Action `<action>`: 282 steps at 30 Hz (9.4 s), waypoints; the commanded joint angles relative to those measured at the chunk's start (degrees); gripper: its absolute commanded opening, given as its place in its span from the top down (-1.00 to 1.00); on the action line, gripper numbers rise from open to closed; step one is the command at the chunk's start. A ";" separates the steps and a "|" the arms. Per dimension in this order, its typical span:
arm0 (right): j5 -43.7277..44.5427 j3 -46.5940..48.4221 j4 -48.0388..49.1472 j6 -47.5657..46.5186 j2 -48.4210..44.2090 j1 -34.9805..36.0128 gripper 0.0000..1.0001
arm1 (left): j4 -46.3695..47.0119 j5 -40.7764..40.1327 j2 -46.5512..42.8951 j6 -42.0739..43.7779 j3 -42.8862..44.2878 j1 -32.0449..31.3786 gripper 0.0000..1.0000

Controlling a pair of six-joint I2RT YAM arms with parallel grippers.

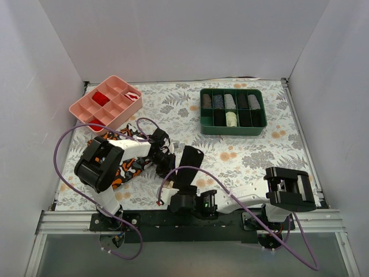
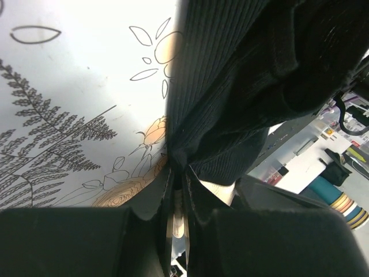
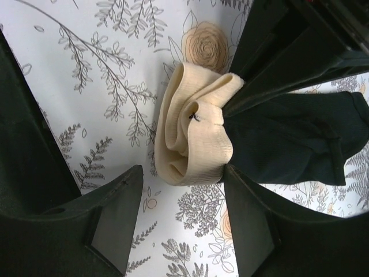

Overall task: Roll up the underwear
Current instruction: Roll the underwear to the center of the board.

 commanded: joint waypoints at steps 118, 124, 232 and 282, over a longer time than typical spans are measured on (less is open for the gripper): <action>-78.14 -15.84 32.13 54.27 10.63 -55.19 0.97 | 64.28 -12.61 -15.11 -20.29 -34.39 -6.73 0.04; -78.05 -16.28 32.57 53.05 9.49 -55.01 0.96 | 65.34 -12.34 -10.37 -21.08 -33.78 -7.08 0.60; -25.13 -40.78 22.20 48.29 -36.82 -21.16 0.95 | 13.92 -12.80 -12.20 -10.01 0.68 -4.88 -0.23; -73.12 -22.78 64.03 57.06 12.82 -37.69 0.97 | 19.18 -10.51 -41.37 -16.60 -21.37 6.63 -0.29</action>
